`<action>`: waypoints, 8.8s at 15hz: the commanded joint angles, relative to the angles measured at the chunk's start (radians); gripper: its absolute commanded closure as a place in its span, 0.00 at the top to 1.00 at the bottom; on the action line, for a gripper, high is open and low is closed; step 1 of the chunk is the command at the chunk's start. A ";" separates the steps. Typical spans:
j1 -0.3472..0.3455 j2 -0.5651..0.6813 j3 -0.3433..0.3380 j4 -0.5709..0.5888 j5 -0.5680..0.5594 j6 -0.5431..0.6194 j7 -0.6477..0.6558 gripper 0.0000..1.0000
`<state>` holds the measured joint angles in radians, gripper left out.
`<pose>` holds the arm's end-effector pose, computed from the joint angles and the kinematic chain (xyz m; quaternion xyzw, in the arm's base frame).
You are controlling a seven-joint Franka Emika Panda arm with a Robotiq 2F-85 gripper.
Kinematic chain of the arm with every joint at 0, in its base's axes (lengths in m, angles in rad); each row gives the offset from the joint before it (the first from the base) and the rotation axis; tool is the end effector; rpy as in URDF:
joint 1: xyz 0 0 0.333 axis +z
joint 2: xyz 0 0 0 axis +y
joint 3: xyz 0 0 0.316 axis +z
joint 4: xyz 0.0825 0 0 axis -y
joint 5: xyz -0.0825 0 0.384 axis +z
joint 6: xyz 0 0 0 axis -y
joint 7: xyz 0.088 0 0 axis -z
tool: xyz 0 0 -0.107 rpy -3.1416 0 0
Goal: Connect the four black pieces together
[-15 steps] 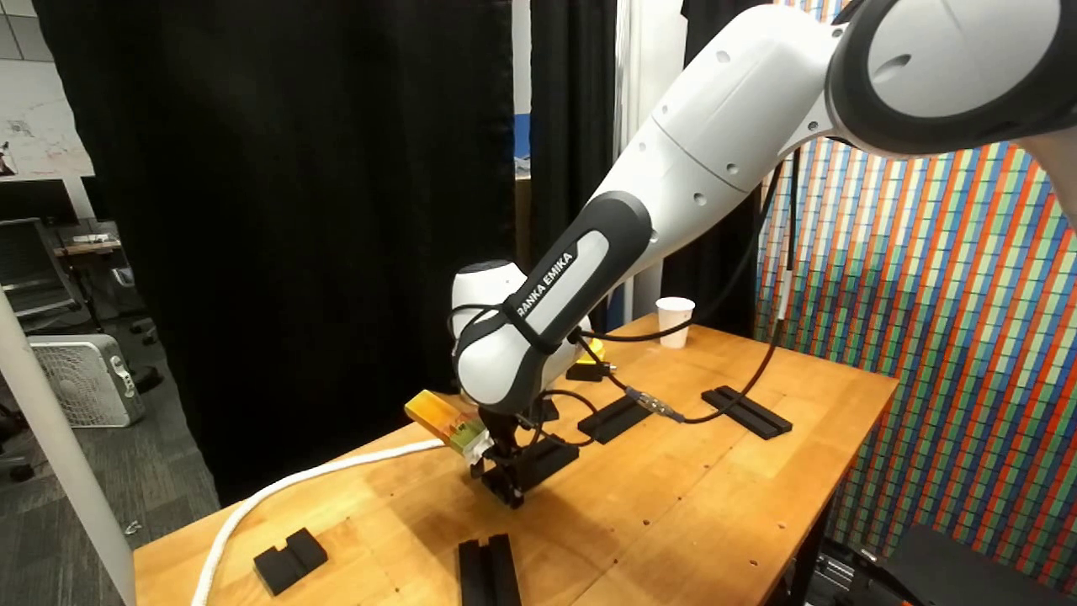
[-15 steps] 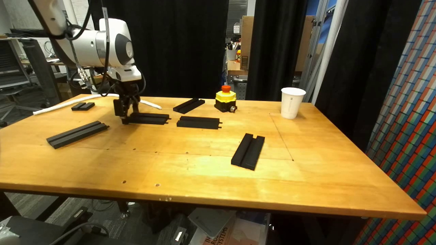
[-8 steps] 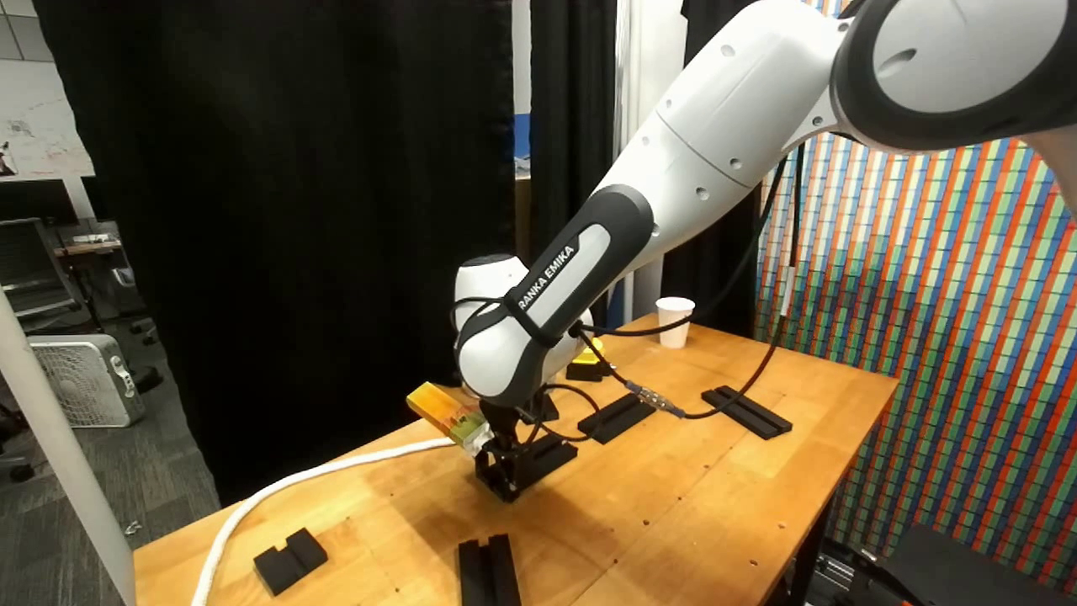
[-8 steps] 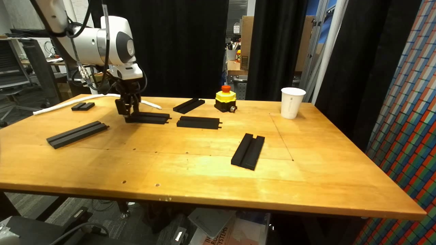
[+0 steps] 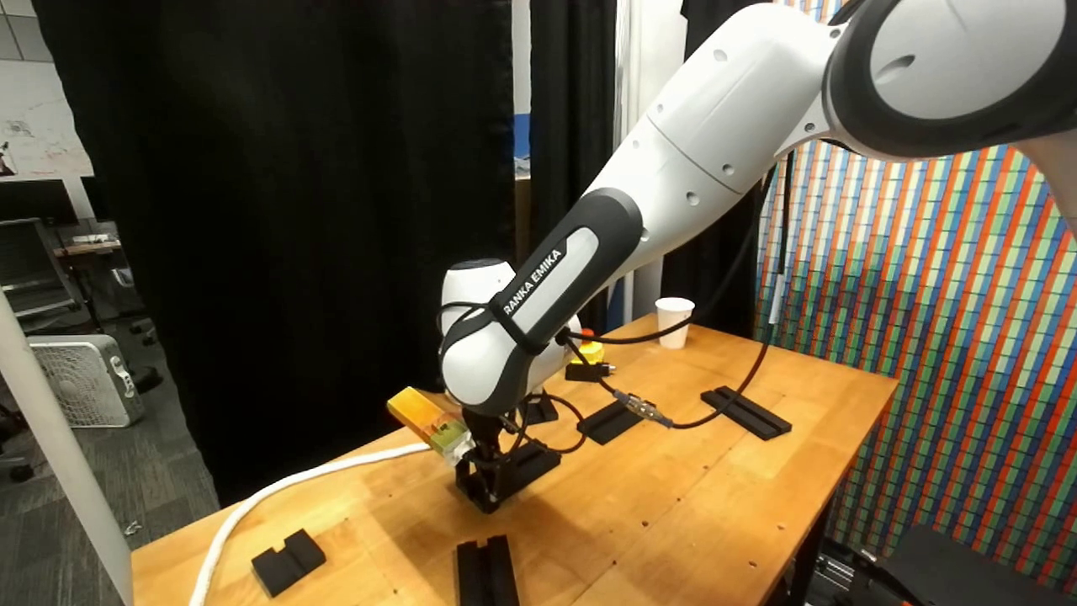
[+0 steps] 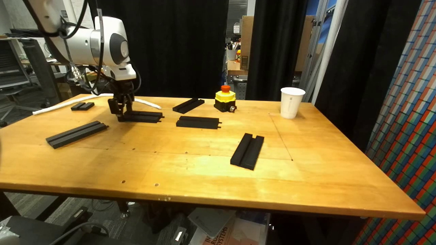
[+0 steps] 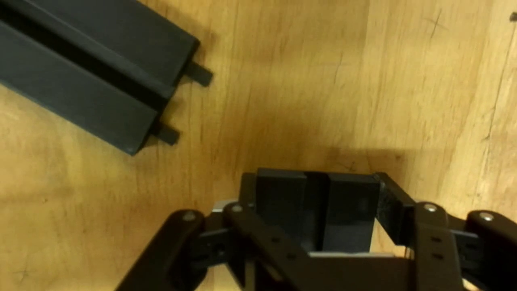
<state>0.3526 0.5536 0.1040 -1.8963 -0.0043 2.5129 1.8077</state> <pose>0.5756 0.2789 0.2158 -0.7753 0.6302 0.0093 0.0407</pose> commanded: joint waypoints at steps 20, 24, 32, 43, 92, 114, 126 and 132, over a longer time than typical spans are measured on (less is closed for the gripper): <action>0.155 0.208 0.108 0.233 0.217 0.043 0.157 0.46; 0.182 0.195 0.106 0.191 0.227 0.088 0.220 0.46; 0.175 0.151 0.136 0.079 0.216 0.197 0.192 0.46; 0.075 0.037 0.326 -0.192 0.332 0.378 -0.077 0.46; 0.126 -0.382 0.207 -0.278 0.123 -0.155 -0.368 1.00; 0.019 -0.391 0.205 -0.548 0.180 0.078 -0.754 1.00; 0.038 -0.347 0.216 -0.552 0.220 0.106 -0.774 1.00; 0.042 -0.324 0.208 -0.553 0.214 0.143 -0.762 1.00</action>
<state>0.3837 0.2293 0.3214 -2.4444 0.2053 2.6210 1.0417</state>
